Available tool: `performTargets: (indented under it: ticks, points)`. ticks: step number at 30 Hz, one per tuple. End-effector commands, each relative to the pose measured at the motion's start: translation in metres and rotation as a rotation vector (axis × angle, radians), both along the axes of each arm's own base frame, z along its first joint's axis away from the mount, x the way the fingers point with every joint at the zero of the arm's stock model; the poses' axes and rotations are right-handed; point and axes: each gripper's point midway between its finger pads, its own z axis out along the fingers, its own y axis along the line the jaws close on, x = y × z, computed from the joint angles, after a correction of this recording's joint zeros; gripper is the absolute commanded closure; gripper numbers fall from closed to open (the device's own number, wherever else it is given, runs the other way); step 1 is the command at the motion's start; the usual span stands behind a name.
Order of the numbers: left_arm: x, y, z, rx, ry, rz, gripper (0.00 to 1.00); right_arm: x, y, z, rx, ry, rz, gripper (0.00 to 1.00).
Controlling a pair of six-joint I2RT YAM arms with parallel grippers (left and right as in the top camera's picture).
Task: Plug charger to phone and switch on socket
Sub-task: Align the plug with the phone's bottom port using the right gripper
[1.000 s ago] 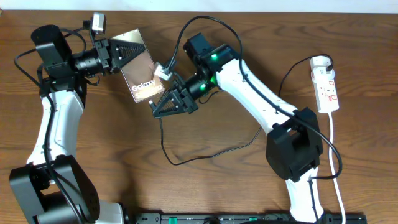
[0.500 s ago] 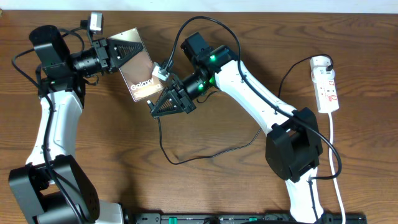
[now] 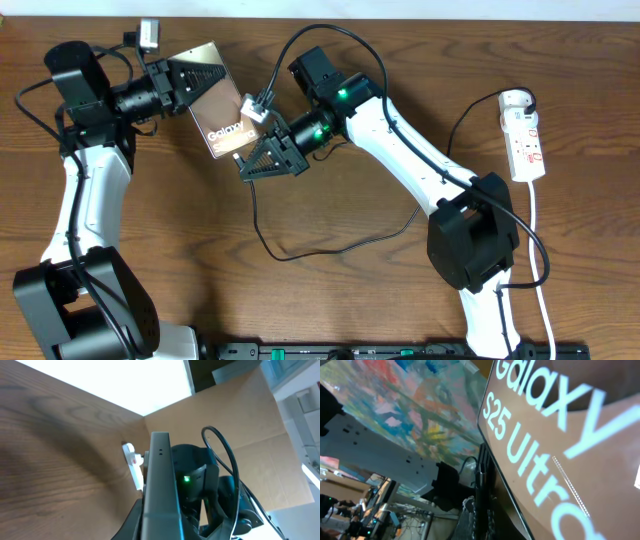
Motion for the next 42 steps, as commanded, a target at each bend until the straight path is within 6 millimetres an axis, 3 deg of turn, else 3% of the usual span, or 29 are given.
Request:
performTargets:
  ticks: [1, 7, 13, 21, 26, 35, 42]
  points:
    - [-0.002, -0.005, 0.010, -0.013, -0.011, -0.027, 0.92, -0.003, 0.001, 0.015, 0.027, -0.007, 0.005, 0.99]
    - [0.001, 0.004, 0.026, -0.028, -0.040, -0.003, 0.93, 0.002, 0.004, 0.018, 0.039, -0.015, -0.005, 0.99]
    - [0.001, 0.005, 0.026, -0.027, -0.042, -0.004, 0.92, 0.008, 0.007, 0.022, 0.049, -0.017, -0.019, 0.99]
    - [0.005, 0.017, 0.026, -0.025, -0.042, 0.035, 0.92, 0.016, -0.003, 0.030, 0.087, 0.008, -0.024, 0.99]
    - [0.013, 0.029, 0.025, -0.020, -0.041, 0.101, 0.93, 0.016, -0.004, 0.035, 0.117, 0.014, -0.009, 0.99]
    - [0.013, 0.028, 0.025, -0.033, -0.017, 0.105, 0.93, 0.010, 0.000, 0.035, 0.119, 0.010, 0.005, 0.99]
    - [0.005, 0.024, 0.054, -0.056, -0.087, 0.053, 0.93, 0.012, 0.001, 0.034, 0.115, -0.001, -0.001, 0.99]
